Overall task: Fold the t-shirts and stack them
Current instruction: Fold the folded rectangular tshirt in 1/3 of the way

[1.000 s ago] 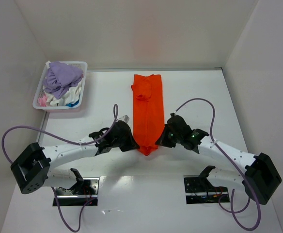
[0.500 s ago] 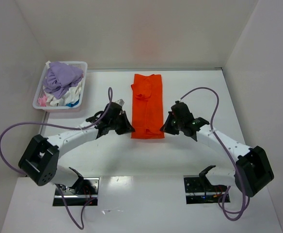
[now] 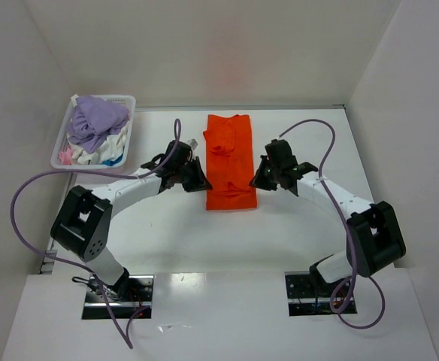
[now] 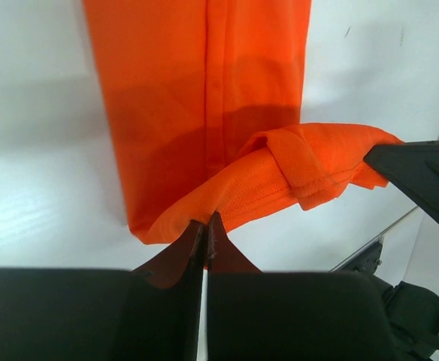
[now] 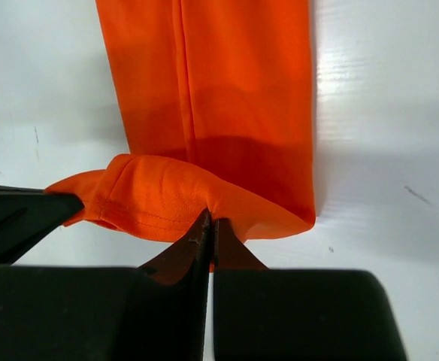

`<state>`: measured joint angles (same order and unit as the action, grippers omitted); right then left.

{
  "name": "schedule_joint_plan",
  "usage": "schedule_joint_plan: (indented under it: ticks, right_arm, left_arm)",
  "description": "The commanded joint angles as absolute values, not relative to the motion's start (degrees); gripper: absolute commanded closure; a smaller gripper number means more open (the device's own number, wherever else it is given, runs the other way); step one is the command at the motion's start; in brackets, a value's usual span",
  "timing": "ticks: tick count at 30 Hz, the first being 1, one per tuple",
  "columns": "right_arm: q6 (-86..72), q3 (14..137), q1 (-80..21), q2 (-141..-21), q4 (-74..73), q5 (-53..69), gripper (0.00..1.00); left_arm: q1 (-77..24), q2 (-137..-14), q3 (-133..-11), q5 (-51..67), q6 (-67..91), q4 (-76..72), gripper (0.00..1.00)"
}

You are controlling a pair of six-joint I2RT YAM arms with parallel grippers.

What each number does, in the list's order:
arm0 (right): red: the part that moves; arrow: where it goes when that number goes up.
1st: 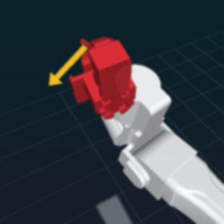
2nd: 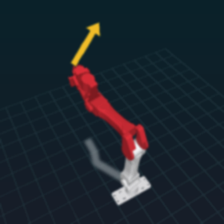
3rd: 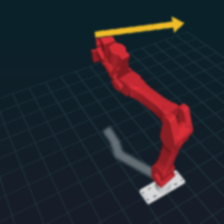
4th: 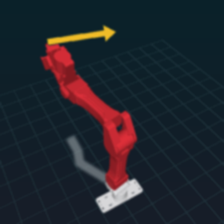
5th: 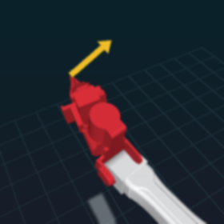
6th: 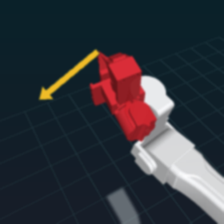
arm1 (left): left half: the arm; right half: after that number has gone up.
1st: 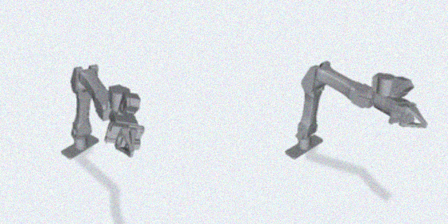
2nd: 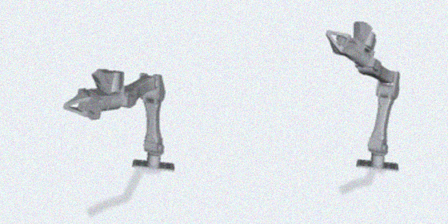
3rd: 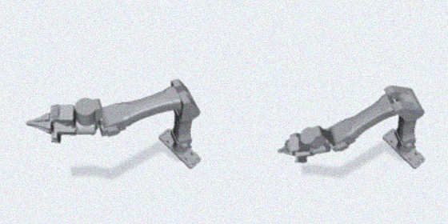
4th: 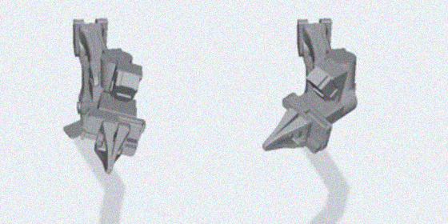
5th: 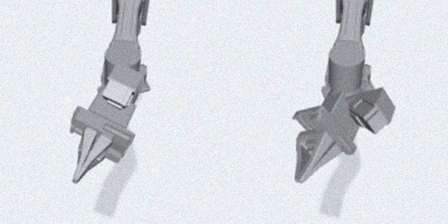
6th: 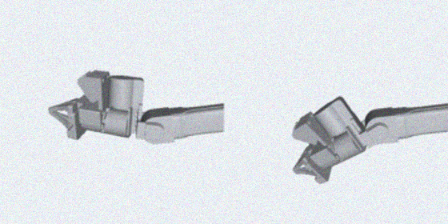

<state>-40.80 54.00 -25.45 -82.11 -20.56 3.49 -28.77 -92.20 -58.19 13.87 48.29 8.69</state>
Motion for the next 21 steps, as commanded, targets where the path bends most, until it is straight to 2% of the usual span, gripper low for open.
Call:
schedule_joint_plan:
  ticks: [1, 21]
  right_arm:
    - [-38.94, 56.95, -23.04, -84.19, -18.29, 2.99, 1.0]
    - [-36.65, 65.47, -18.9, -95.19, -16.08, 5.63, 1.0]
  left_arm:
    - [-28.04, -95.35, -62.22, 16.08, 45.18, 8.44, 1.0]
    - [-22.85, -104.5, -68.91, 17.22, 41.22, 7.91, 1.0]
